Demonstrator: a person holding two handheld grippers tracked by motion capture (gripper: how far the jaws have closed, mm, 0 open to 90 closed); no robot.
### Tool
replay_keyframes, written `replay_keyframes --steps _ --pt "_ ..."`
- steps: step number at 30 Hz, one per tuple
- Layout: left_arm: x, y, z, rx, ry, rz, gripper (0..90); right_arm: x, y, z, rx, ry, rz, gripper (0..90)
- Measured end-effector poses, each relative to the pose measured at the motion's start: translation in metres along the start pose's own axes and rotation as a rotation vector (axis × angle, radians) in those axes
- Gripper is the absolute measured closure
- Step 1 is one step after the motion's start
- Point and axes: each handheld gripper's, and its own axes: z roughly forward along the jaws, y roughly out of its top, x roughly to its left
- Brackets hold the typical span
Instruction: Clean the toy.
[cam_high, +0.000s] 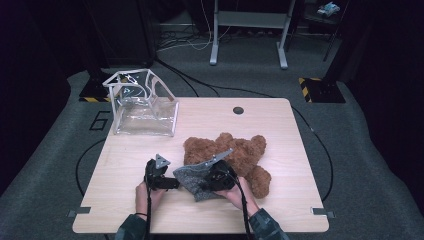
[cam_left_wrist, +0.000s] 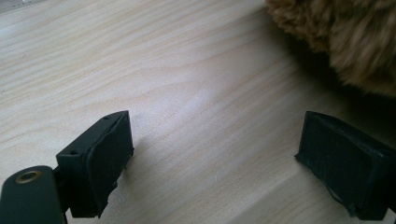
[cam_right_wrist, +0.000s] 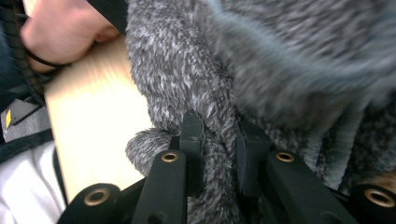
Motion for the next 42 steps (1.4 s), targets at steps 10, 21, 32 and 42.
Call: replay_keyframes --steps 10,21,32,42 --pt "0.0 0.0 0.0 0.001 0.0 0.0 9.7 -0.002 0.026 -0.071 -0.172 -0.067 -0.032 76.1" --pt "0.0 0.0 0.0 0.003 0.0 0.004 9.7 -0.041 0.055 -0.134 -0.3 -0.292 0.034 76.2" --pt "0.0 0.0 0.0 0.004 -0.005 -0.003 9.7 -0.067 0.076 -0.105 -0.2 -0.455 0.036 73.7" --pt "0.0 0.0 0.0 0.001 -0.001 0.0 9.7 -0.081 0.086 -0.055 -0.036 -0.335 0.11 49.8"
